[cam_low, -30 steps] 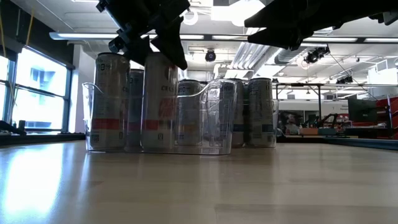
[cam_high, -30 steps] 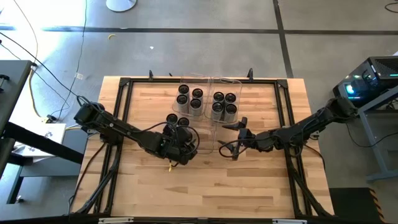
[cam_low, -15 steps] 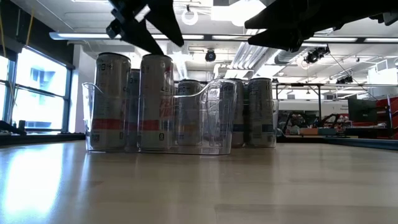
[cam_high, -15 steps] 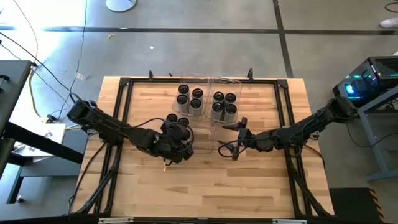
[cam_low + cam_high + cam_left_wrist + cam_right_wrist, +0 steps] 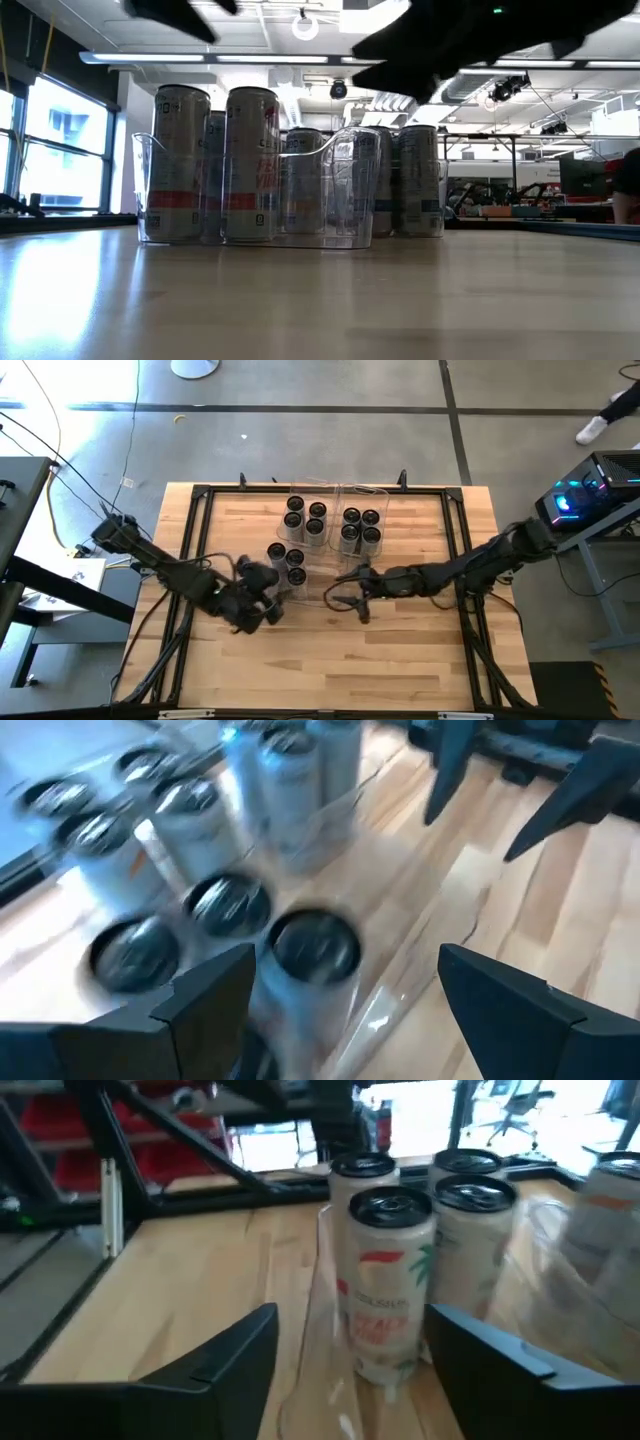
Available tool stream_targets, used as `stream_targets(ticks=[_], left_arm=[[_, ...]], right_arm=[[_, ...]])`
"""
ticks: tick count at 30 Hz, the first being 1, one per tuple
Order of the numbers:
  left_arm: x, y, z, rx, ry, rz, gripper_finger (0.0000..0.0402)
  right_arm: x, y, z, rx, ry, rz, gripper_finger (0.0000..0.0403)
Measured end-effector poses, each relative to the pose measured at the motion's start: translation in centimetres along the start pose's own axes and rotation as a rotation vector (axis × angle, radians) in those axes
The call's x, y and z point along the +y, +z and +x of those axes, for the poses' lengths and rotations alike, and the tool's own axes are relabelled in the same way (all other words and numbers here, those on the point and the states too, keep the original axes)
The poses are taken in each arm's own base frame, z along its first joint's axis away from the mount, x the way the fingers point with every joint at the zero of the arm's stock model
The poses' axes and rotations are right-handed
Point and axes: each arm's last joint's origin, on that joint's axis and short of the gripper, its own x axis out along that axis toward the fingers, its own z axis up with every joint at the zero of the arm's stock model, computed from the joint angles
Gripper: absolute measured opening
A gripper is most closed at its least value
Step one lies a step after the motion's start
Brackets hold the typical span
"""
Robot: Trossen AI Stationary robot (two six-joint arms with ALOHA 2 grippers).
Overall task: Sort soda cans
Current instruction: Adjust the white-pink soda can in the bottom transparent bin
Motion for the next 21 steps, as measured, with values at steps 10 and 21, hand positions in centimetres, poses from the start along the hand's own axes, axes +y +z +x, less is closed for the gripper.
stream_targets(ticks=[10, 21], left_arm=[[3.9, -4.8, -4.0, 0.088, 0.259, -0.094, 0.0310], [6.6, -12.6, -2.2, 0.192, 0.346, -0.224, 0.0310]], right_arm=[[-1.7, 0.4, 8.3, 0.213, -0.048, -0.141, 0.0139], [-3.8, -1.1, 12.4, 0.354, 0.000, -0.052, 0.0098]])
